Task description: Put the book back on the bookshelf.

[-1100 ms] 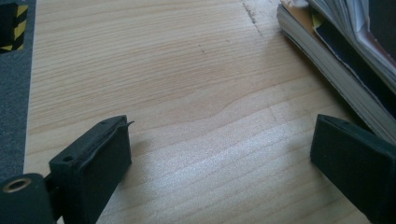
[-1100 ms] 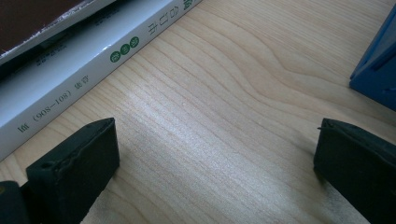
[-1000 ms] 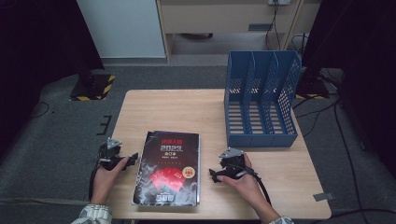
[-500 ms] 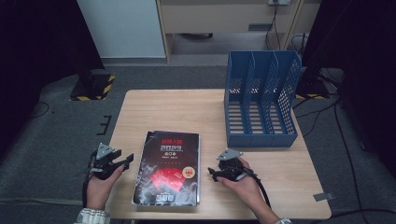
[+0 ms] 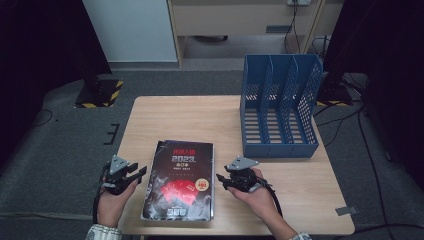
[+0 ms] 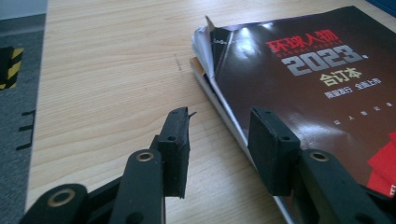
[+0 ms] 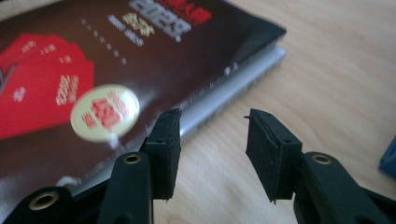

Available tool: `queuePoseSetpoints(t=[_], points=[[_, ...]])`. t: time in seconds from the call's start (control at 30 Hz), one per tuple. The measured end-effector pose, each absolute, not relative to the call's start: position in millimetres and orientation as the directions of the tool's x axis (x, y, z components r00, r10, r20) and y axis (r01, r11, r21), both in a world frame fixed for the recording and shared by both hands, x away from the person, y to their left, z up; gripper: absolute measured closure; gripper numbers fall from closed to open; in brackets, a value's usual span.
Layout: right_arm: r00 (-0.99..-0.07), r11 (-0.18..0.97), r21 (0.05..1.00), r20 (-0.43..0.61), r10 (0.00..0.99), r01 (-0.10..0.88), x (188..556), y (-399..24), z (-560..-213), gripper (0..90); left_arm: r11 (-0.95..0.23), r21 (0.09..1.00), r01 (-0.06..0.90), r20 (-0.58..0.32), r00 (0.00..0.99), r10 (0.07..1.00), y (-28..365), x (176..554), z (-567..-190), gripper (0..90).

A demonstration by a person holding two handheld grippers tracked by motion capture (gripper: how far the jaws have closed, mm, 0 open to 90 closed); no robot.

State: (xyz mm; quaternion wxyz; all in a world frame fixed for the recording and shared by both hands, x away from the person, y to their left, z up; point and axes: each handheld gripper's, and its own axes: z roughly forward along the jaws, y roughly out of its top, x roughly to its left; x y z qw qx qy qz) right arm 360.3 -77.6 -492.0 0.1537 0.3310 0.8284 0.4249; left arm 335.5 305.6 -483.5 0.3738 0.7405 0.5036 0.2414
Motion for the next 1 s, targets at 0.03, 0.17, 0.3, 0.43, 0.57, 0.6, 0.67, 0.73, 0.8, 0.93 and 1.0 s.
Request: queuePoseSetpoints(t=[0.03,0.17,0.3,0.43,0.57,0.6,0.67,0.73,0.8,0.93,1.0], points=[[-0.733,0.419,0.809,0.020,0.680,0.411,362.9,-74.8,-487.9,51.4,-0.219,0.793,0.568,-0.016,0.379,0.925,303.2,336.3,-484.2,58.6],[-0.728,0.392,0.817,0.049,0.684,0.424,384.0,-60.9,-477.5,42.0,-0.239,0.790,0.564,-0.005,0.396,0.918,295.0,339.1,-484.6,59.3],[-0.728,0.329,0.842,0.104,0.677,0.427,396.4,-50.1,-482.7,33.1,-0.262,0.782,0.566,0.011,0.407,0.913,290.1,340.9,-486.9,58.8],[-0.759,0.366,0.825,0.110,0.641,0.429,390.6,-47.7,-495.2,25.8,-0.265,0.780,0.567,0.011,0.411,0.911,288.7,340.4,-487.4,59.4],[-0.782,0.411,0.788,0.139,0.607,0.459,385.9,-45.7,-508.7,17.7,-0.267,0.777,0.570,0.009,0.414,0.910,286.7,343.2,-489.6,57.9],[-0.787,0.414,0.779,0.157,0.597,0.470,386.1,-44.6,-510.5,15.1,-0.269,0.773,0.575,0.008,0.415,0.910,286.0,344.6,-491.1,56.7],[-0.794,0.416,0.774,0.177,0.582,0.478,385.6,-42.5,-511.7,14.8,-0.277,0.763,0.584,0.010,0.418,0.908,284.3,346.8,-493.5,54.9],[-0.796,0.415,0.777,0.175,0.579,0.473,384.8,-40.4,-512.2,13.4,-0.272,0.757,0.594,-0.001,0.418,0.908,282.7,349.0,-495.6,50.5],[-0.799,0.425,0.769,0.177,0.574,0.476,384.7,-39.2,-513.8,12.5,-0.264,0.756,0.599,-0.021,0.426,0.905,281.7,351.0,-497.8,48.2],[-0.792,0.409,0.763,0.214,0.572,0.501,387.2,-39.6,-518.1,11.3,-0.243,0.760,0.603,-0.050,0.427,0.903,280.8,352.7,-500.1,44.4],[-0.789,0.401,0.762,0.227,0.571,0.509,388.0,-40.4,-519.4,11.3,-0.234,0.761,0.605,-0.068,0.433,0.899,281.0,353.0,-501.2,43.3]])
